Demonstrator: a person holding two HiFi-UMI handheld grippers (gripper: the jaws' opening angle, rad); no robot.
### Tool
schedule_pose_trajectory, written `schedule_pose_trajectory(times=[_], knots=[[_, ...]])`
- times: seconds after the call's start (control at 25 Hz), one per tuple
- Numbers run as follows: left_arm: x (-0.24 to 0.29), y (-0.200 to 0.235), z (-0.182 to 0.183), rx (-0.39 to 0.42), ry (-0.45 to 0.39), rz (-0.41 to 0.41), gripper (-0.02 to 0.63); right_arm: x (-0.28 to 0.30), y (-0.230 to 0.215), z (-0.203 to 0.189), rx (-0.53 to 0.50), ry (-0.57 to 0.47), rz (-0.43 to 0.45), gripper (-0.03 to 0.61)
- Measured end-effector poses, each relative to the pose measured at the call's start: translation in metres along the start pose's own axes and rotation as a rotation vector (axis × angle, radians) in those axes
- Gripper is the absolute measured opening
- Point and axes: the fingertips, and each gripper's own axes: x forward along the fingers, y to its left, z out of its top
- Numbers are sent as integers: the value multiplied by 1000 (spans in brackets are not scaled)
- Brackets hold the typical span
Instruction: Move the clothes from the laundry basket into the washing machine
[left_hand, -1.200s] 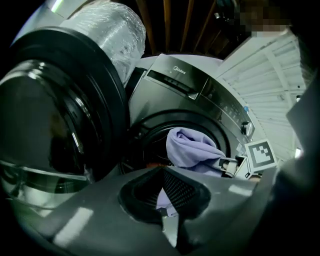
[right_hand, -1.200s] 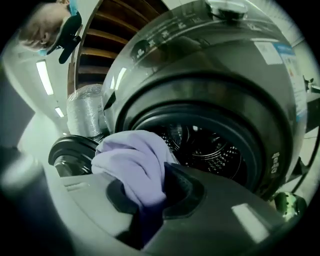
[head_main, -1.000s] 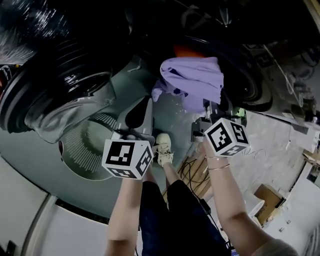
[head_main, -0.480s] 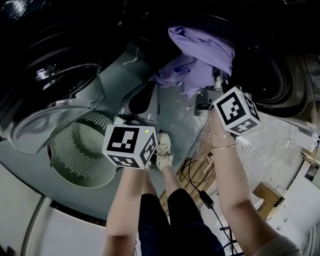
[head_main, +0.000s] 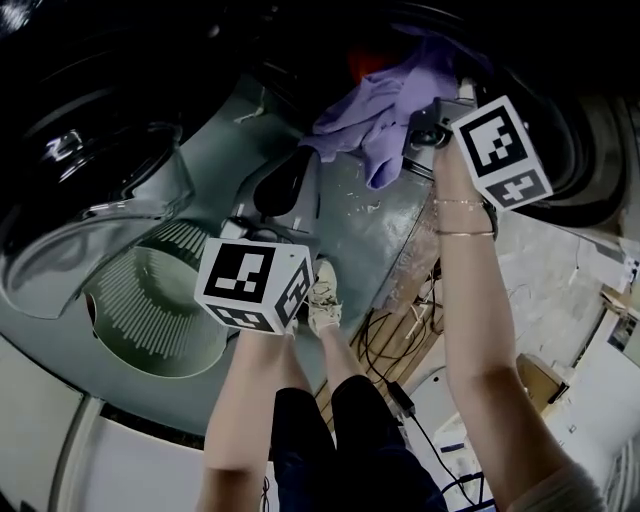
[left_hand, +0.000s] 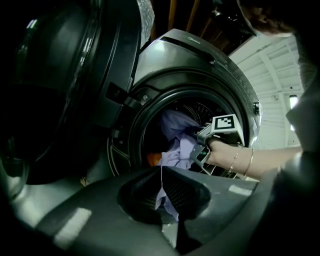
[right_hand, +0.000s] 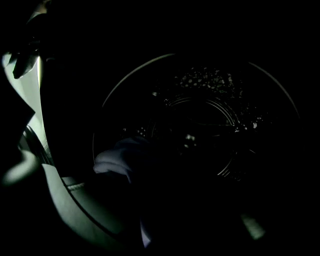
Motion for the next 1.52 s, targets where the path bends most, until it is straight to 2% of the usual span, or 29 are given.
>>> schedule_pose_trajectory(times=[0.16,0.24,0.28,0.4,0.48,0.8,0.92,1.04,1.16,1.36,1.52], knots=[[3,0,2,7,3,-11,6,9,-8,-28,-41,93,-20,67],[4,1,1,9,11,-13,6,9,-12,-40,-65,139,-35,95],[4,1,0,10,14,-13,6,10,-13,-46,-68,163,-34,155],[5,1,-3,8,25,-13,6,9,-17,-62,-62,238,-41,452],[5,0,-4,9,33,-14,6,5,-20,-68,-66,272,-56,541],[3,2,-5,11,50,2,6,-41,10,-73,-61,280,45,543],[2,4,-14,7,74,13,8,-67,22,-98,-42,339,91,538],[1,5,-29,7,107,12,9,-99,25,-143,3,439,118,537],[1,12,-45,16,143,23,11,-119,19,-191,21,531,86,538],[1,29,-71,-6,189,46,11,-109,-1,-248,76,604,-28,578],[3,36,-82,-34,199,49,11,-98,6,-282,66,666,-30,584]])
